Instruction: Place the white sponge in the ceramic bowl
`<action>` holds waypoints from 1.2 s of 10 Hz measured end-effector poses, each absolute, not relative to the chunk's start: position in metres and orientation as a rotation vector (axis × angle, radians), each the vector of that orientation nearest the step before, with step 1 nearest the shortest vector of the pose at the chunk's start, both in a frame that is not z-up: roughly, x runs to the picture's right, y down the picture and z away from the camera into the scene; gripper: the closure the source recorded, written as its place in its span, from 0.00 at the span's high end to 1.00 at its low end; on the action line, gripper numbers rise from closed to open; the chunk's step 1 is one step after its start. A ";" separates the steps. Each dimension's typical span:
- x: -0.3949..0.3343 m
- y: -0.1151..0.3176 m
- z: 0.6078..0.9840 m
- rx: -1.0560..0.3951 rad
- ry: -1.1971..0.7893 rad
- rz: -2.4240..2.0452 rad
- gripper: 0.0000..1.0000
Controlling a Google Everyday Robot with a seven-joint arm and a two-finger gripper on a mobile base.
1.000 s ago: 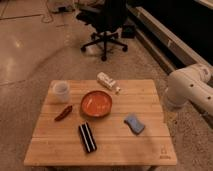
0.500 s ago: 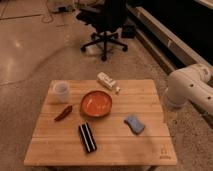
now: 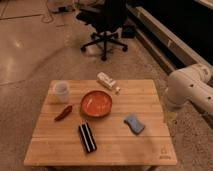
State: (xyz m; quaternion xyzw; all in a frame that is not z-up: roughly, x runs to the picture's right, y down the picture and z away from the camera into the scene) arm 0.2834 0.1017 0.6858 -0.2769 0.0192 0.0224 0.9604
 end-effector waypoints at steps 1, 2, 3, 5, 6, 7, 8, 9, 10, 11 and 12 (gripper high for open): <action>0.283 0.103 0.684 -0.563 0.038 0.045 0.44; 0.284 0.105 0.681 -0.566 0.044 0.047 0.44; 0.275 0.102 0.681 -0.566 0.040 0.046 0.44; 0.277 0.103 0.684 -0.565 0.027 0.021 0.44; 0.277 0.103 0.684 -0.565 0.016 -0.020 0.44; 0.275 0.102 0.684 -0.566 0.013 -0.029 0.44; 0.274 0.103 0.684 -0.567 0.028 0.016 0.44; 0.267 0.101 0.689 -0.567 0.029 0.021 0.44; 0.258 0.096 0.693 -0.563 0.020 0.005 0.44; 0.260 0.099 0.691 -0.565 0.021 0.000 0.44; 0.264 0.100 0.689 -0.569 0.026 0.001 0.44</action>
